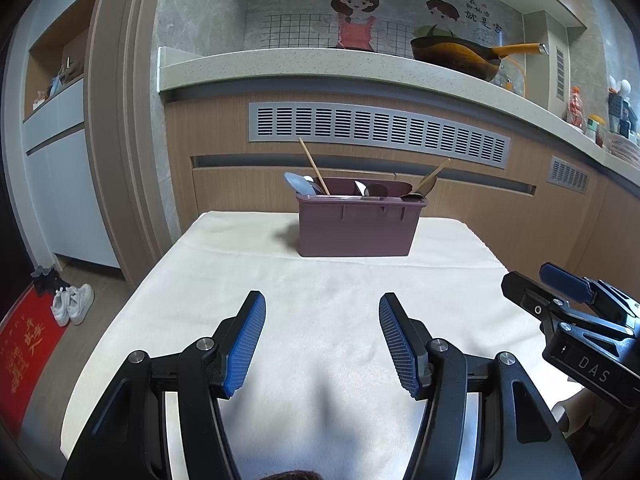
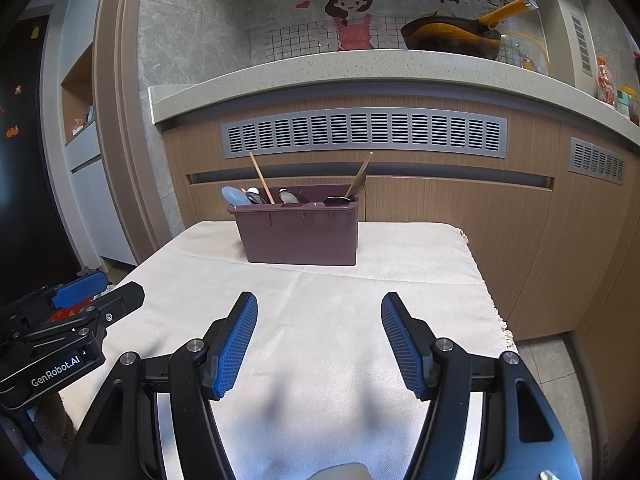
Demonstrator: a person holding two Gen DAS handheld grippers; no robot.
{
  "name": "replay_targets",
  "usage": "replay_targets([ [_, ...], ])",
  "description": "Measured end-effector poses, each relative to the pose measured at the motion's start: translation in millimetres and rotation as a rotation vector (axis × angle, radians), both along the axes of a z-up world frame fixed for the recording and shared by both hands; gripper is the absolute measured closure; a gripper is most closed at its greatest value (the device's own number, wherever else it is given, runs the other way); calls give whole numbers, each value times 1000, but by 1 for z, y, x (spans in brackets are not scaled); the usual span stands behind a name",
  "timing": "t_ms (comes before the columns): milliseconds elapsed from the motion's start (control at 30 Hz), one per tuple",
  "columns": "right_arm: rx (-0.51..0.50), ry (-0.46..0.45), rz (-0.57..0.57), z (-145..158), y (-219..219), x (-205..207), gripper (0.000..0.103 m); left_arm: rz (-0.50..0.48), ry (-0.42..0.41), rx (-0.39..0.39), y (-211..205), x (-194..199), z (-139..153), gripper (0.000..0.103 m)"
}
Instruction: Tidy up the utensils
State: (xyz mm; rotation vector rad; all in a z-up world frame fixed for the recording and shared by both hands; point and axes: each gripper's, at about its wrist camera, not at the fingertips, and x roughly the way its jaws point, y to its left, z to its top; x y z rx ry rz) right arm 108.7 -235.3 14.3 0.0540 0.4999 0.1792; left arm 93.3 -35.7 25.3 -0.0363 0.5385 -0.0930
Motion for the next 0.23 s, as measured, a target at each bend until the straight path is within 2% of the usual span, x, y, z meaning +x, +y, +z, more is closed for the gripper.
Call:
replay_targets([
  [233,-9,-7,-8,2,-3,0,41,5,8,2,1,-1,-3,43],
])
